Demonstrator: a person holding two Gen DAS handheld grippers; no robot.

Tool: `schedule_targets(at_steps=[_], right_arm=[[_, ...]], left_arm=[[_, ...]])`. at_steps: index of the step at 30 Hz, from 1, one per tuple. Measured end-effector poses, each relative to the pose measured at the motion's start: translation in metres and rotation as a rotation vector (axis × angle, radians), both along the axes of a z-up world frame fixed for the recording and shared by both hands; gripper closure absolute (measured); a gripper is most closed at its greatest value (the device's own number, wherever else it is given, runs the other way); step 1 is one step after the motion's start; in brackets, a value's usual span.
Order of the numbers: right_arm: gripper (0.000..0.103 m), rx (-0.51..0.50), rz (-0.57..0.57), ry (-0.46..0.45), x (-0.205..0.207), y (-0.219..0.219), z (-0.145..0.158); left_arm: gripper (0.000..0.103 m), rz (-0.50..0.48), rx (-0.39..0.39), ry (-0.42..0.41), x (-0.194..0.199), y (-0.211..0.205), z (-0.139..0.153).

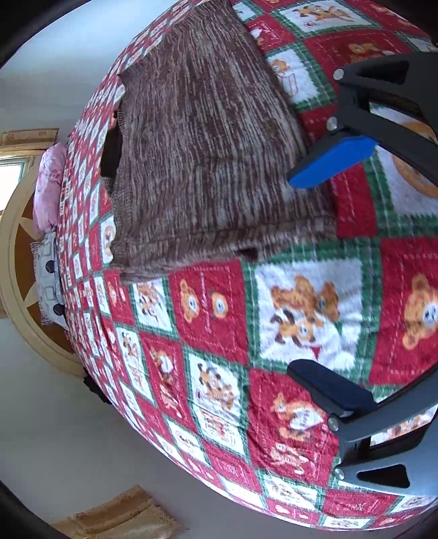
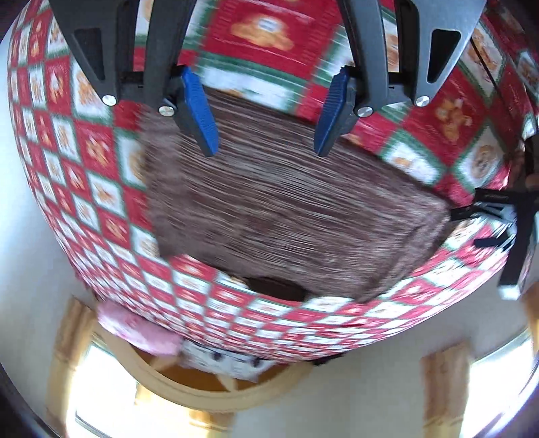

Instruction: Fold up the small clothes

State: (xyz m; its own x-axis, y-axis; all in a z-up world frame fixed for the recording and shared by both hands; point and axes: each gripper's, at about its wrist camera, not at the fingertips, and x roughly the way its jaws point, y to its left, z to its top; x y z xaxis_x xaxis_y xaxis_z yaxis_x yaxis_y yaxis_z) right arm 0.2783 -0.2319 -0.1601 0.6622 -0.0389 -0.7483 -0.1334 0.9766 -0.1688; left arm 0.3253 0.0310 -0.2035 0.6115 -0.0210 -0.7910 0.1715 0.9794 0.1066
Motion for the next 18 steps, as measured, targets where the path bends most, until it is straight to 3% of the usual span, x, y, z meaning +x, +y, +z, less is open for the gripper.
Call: schedule_targets(at_steps=[9, 18], right_arm=[[0.042, -0.083, 0.181, 0.0, 0.003, 0.094, -0.028], [0.042, -0.172, 0.336, -0.04, 0.011, 0.171, -0.041]], left_arm=[[0.0, 0.085, -0.031, -0.005, 0.013, 0.047, 0.008], [0.0, 0.254, -0.112, -0.018, 0.032, 0.103, 0.008]])
